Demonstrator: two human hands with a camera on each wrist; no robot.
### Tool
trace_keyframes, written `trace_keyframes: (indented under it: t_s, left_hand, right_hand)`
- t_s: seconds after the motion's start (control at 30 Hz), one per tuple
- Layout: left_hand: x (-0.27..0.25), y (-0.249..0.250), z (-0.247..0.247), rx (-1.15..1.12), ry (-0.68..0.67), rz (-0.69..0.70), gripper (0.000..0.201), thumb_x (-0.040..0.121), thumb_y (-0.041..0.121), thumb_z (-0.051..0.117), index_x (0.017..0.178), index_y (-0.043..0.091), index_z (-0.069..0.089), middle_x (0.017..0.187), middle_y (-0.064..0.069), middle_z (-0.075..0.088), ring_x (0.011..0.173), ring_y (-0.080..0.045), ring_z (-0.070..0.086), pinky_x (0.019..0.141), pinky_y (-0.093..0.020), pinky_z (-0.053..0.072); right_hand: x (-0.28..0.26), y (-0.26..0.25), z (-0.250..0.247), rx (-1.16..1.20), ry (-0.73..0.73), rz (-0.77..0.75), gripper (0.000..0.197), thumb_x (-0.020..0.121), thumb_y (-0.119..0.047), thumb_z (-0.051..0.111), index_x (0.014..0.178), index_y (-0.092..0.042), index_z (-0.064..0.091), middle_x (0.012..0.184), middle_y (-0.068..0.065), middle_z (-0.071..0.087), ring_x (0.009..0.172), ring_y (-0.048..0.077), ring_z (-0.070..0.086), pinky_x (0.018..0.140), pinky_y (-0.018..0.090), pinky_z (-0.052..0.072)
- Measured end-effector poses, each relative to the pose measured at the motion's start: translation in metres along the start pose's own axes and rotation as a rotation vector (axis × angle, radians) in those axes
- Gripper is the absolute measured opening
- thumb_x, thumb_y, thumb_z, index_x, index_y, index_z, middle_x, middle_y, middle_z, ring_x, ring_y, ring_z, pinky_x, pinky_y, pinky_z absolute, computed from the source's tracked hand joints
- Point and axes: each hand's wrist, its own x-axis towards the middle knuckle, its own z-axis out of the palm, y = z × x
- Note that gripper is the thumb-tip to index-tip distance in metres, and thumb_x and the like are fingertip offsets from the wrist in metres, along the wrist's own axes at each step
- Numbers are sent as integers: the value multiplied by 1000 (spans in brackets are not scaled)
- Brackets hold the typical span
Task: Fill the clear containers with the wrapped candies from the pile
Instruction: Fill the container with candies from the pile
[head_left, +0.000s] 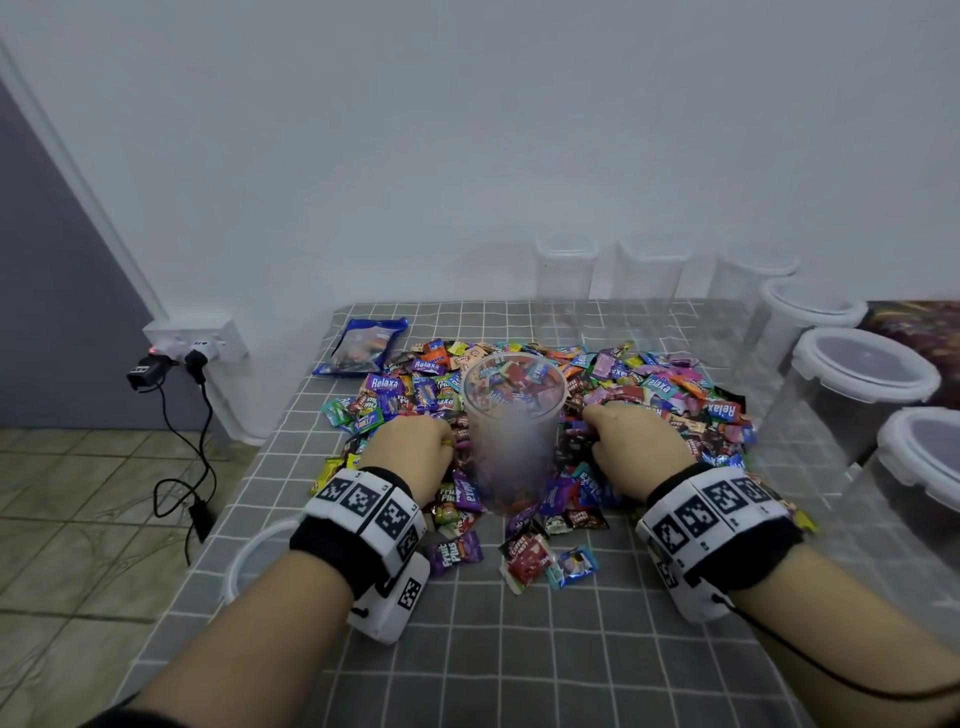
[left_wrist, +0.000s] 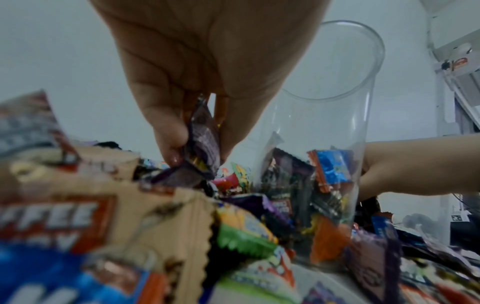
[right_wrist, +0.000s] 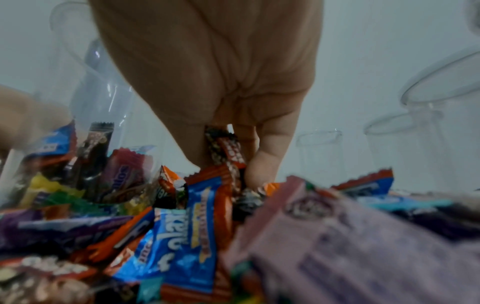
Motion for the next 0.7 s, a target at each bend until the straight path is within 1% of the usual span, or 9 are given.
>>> trace_keyframes:
  t_s: [0.1, 0.23, 0.33, 0.4, 0.47, 0.53, 0.57, 0.63, 0.7]
  left_hand:
    - [-2, -1, -2, -44, 83, -2, 26, 96, 22, 44, 109, 20, 67, 105, -3, 68, 99, -22, 59, 84, -33, 46]
    - [-5, -2, -3, -116, 190, -7, 26, 96, 23, 44, 110, 20, 66, 107, -2, 66, 98, -21, 58, 82, -32, 45]
    - [-6, -3, -3, -156, 254, 0, 26, 97, 25, 44, 111, 21, 66, 110, -1, 64, 101, -20, 58, 82, -31, 43]
    - [-7, -4, -3, -200, 298, 0, 26, 97, 26, 45, 112, 21, 65, 110, 0, 63, 101, -19, 57, 84, -31, 43]
    - [-8, -6, -4, -235, 341, 8, 25, 97, 25, 46, 112, 21, 65, 109, 1, 63, 100, -18, 57, 83, -28, 41]
    - [-10, -7, -4, -271, 386, 28, 24, 96, 24, 48, 111, 20, 66, 107, 2, 64, 99, -16, 57, 82, -26, 40]
    - [-11, -8, -5, -288, 406, 39, 23, 96, 23, 49, 110, 18, 66, 107, 1, 64, 99, -16, 57, 83, -26, 40]
    - [-13, -9, -6, -323, 434, 53, 22, 95, 21, 51, 109, 16, 67, 106, 0, 65, 98, -16, 58, 85, -26, 41]
    - [-15, -10, -7, -361, 448, 54, 21, 94, 19, 53, 109, 15, 68, 107, 0, 66, 99, -16, 58, 87, -26, 41]
  right_hand:
    - [-2, 0, -3, 83, 87, 39, 28, 91, -5, 43, 116, -10, 54, 111, 11, 62, 101, 29, 58, 75, 32, 43]
    - [-3, 4, -4, 176, 182, 52, 13, 89, -6, 45, 98, -8, 54, 97, 10, 62, 91, 30, 58, 66, 32, 40]
    - [-4, 7, -5, 253, 248, 51, 14, 89, -6, 47, 99, -5, 56, 97, 11, 62, 91, 29, 56, 72, 33, 42]
    - [-5, 9, -9, 325, 304, 74, 14, 88, -5, 47, 98, -5, 58, 92, 11, 61, 85, 27, 53, 68, 31, 38]
    - [-6, 11, -15, 408, 372, 92, 12, 88, -5, 48, 95, -6, 59, 83, 7, 58, 80, 25, 51, 65, 30, 33]
    - [-6, 10, -25, 497, 449, 76, 11, 87, -5, 51, 93, -8, 60, 80, 4, 57, 78, 23, 51, 65, 28, 31]
    - [-6, 8, -30, 544, 482, 60, 10, 87, -5, 52, 92, -9, 60, 80, 4, 59, 78, 23, 52, 65, 29, 33]
    - [-7, 1, -42, 649, 534, 10, 8, 87, -7, 53, 90, -11, 60, 83, 7, 64, 80, 24, 56, 67, 32, 40]
    - [-10, -9, -53, 742, 591, -44, 5, 87, -8, 55, 88, -12, 58, 83, 9, 65, 80, 26, 58, 70, 36, 46]
